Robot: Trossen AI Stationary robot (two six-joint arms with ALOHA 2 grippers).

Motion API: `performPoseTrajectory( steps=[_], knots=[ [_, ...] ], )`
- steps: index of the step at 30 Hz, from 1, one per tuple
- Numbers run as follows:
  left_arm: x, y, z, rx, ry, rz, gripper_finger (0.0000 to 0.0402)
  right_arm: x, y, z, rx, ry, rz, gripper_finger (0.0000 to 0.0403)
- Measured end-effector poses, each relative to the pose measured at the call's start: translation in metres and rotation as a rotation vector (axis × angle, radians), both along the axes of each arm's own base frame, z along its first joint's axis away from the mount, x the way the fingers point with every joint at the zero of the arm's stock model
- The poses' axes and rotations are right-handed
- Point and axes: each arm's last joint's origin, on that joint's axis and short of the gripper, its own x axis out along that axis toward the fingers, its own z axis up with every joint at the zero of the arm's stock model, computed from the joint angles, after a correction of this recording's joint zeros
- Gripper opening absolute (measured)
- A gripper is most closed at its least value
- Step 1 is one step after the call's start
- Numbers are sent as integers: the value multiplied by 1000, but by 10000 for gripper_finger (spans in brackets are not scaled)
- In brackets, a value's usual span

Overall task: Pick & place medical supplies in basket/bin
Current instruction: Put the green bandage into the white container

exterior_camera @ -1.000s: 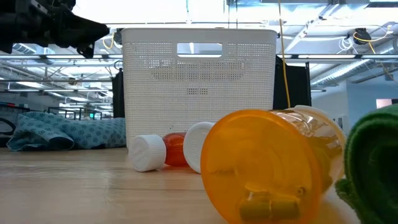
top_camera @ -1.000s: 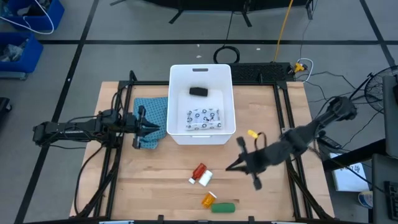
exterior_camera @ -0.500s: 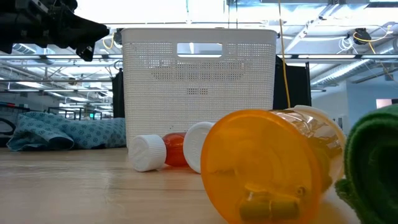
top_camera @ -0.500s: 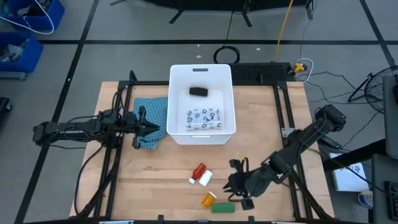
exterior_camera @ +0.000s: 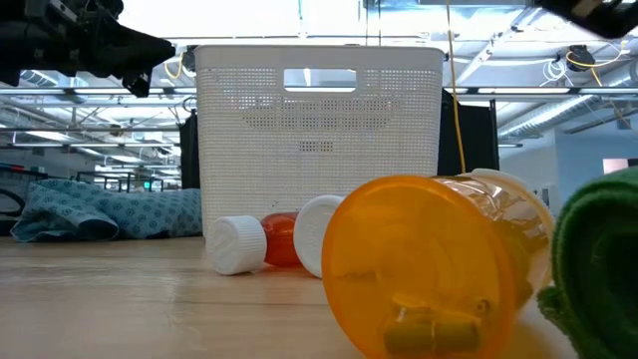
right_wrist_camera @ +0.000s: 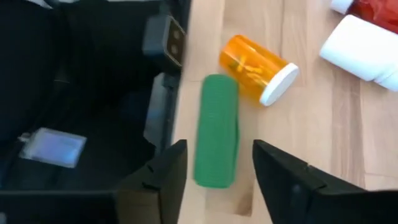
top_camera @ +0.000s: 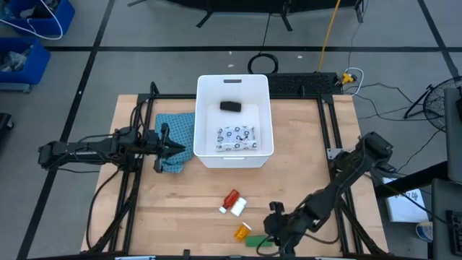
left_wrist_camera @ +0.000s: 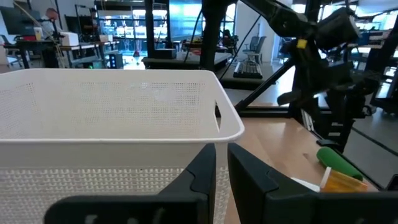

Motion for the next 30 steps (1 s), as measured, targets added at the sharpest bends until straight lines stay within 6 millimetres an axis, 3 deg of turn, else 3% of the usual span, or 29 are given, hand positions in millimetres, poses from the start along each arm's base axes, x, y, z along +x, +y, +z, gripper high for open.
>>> performPoseTrajectory(
  steps=[12, 30],
  knots=[
    [0, 0, -4, -2, 39, 0, 47, 11, 7, -29, -20, 49, 47, 273],
    [0, 0, -5, -9, 52, 0, 47, 21, 19, -85, -21, 181, 79, 272]
  ],
)
